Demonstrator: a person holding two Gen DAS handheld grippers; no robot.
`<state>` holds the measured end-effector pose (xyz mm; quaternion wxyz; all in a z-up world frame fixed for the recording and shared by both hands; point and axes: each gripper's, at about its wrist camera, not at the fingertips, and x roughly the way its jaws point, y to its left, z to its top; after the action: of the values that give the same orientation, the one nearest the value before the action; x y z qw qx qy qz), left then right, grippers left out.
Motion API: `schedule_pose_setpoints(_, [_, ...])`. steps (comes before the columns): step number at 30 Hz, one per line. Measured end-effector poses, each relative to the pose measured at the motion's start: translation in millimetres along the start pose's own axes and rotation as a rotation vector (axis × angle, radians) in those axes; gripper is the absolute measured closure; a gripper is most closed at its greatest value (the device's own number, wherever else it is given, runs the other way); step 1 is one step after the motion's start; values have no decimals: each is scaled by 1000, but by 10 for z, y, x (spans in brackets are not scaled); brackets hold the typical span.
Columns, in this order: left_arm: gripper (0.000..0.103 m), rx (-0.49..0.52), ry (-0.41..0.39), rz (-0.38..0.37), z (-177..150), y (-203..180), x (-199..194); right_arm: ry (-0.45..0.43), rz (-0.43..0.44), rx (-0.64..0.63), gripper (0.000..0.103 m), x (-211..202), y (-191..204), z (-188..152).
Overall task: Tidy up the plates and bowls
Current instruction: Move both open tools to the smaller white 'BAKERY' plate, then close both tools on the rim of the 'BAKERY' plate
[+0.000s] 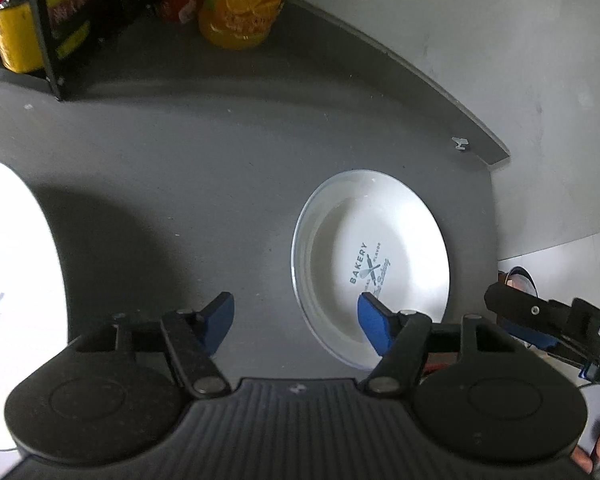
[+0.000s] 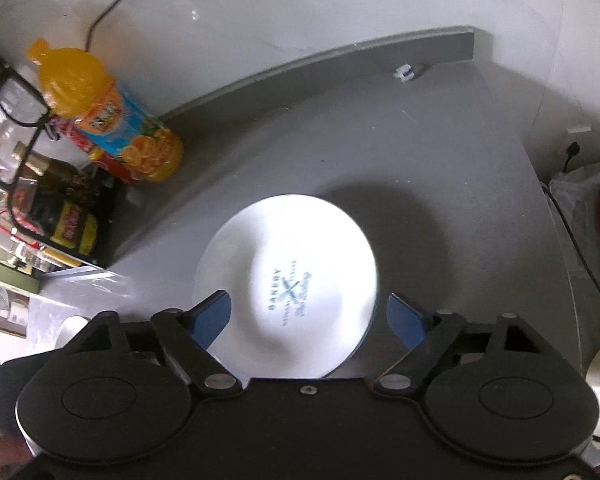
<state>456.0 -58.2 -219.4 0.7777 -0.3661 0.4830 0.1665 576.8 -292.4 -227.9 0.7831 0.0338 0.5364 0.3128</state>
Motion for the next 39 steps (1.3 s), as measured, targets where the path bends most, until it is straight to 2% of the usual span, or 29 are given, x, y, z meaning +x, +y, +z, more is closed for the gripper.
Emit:
schedule_pose_setpoints(2, [40, -16, 2, 3, 12, 6, 79, 20, -8, -14, 23, 92, -50, 66])
schedule_pose_setpoints(7, [57, -45, 17, -5, 18, 18, 251, 75, -18, -14, 33, 329, -215, 194])
schedule_pose_setpoints(11, [68, -72, 34, -10, 36, 55, 374, 111, -5, 15, 47, 475, -361, 232])
schedule_pose_setpoints(13, [74, -89, 39, -13, 41, 72, 419, 131, 11, 23, 50, 549, -403, 235])
schedule_pose_setpoints(18, [80, -105, 49, -19, 51, 112, 498, 163, 22, 12, 66, 689, -425, 246])
schedule_pose_setpoints(25, [89, -122, 70, -58, 48, 157, 641, 204, 37, 10, 69, 868, -468, 217])
schedule_pose_setpoints(30, [94, -112, 69, -58, 69, 98, 682, 193, 37, -29, 87, 873, -449, 175])
schedule_pose_setpoints(34, [93, -50, 50, -41, 105, -8, 614, 160, 32, -73, 88, 766, -422, 163])
schedule_pose_setpoints(39, [93, -42, 29, -50, 189, -36, 513, 111, 69, -81, 93, 588, -432, 211])
